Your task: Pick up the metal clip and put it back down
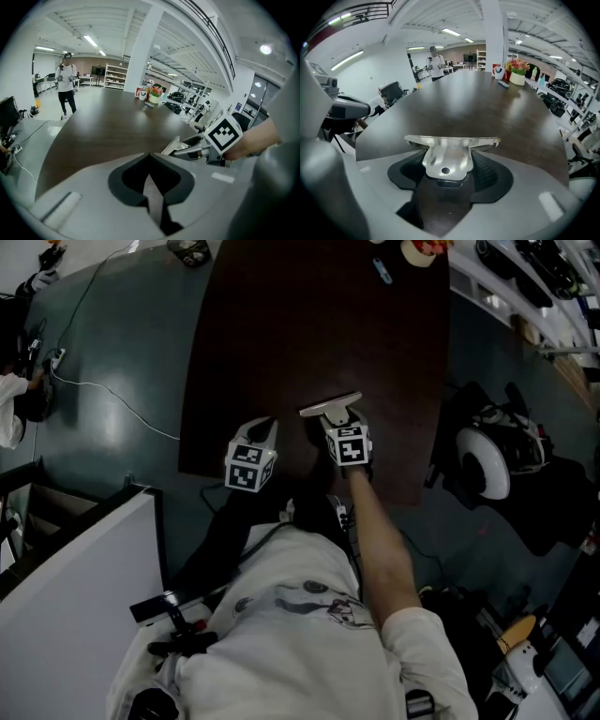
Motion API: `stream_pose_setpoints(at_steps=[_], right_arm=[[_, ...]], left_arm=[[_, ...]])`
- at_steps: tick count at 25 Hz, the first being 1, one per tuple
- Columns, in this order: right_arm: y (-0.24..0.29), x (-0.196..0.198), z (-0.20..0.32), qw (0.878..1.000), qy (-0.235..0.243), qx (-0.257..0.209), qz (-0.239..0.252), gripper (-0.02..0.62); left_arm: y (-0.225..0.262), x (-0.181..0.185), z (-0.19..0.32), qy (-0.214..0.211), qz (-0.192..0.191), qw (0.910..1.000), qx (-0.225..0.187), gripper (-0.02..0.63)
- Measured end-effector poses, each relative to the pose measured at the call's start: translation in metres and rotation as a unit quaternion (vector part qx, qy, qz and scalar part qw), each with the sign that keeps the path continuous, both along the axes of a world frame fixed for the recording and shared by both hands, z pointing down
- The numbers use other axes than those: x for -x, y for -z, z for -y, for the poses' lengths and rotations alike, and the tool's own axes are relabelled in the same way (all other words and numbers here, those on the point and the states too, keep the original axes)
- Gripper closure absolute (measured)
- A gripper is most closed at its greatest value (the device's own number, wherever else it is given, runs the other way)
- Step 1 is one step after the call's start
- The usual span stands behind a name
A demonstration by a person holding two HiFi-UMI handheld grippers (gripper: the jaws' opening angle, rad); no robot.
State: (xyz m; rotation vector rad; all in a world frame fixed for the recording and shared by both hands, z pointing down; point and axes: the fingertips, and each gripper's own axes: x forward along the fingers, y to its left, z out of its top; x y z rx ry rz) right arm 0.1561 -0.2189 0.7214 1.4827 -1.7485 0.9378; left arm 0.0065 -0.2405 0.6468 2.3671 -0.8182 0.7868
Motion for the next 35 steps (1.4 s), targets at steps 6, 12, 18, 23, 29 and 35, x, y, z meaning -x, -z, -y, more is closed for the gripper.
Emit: stream_pose_setpoints(at_steps=[6, 12, 18, 23, 29, 35], right_arm=[[-0.026, 0.000, -0.011, 0.999, 0.012, 0.030, -0.009, 0.302], [-0.027, 0.002, -0.018, 0.999, 0.015, 0.029, -0.017, 0.302], [-0.028, 0.000, -0.016, 1.000, 0.012, 0.010, -0.027, 0.299], [-0.026, 0.005, -0.015, 1.000, 0.008, -0.003, 0.002, 0.225], [0.034, -0.021, -0.039, 0.993, -0.038, -0.111, -0.017, 0.271], [0.131, -0.047, -0.064, 0.968, -0.089, -0.229, -0.059, 0.595]], left_arm=[[-0.009, 0.009, -0.006, 0.001, 0.007, 0.9998, 0.017, 0.607], [-0.012, 0.017, -0.013, 0.003, 0.014, 0.9997, 0.021, 0.607], [-0.010, 0.027, -0.016, 0.009, 0.018, 0.9996, 0.018, 0.607], [-0.003, 0.038, -0.018, 0.018, 0.022, 0.9996, 0.006, 0.607], [0.015, 0.037, -0.020, 0.032, 0.008, 0.9993, -0.018, 0.607], [0.076, 0.007, -0.017, 0.050, -0.063, 0.9919, -0.098, 0.607]])
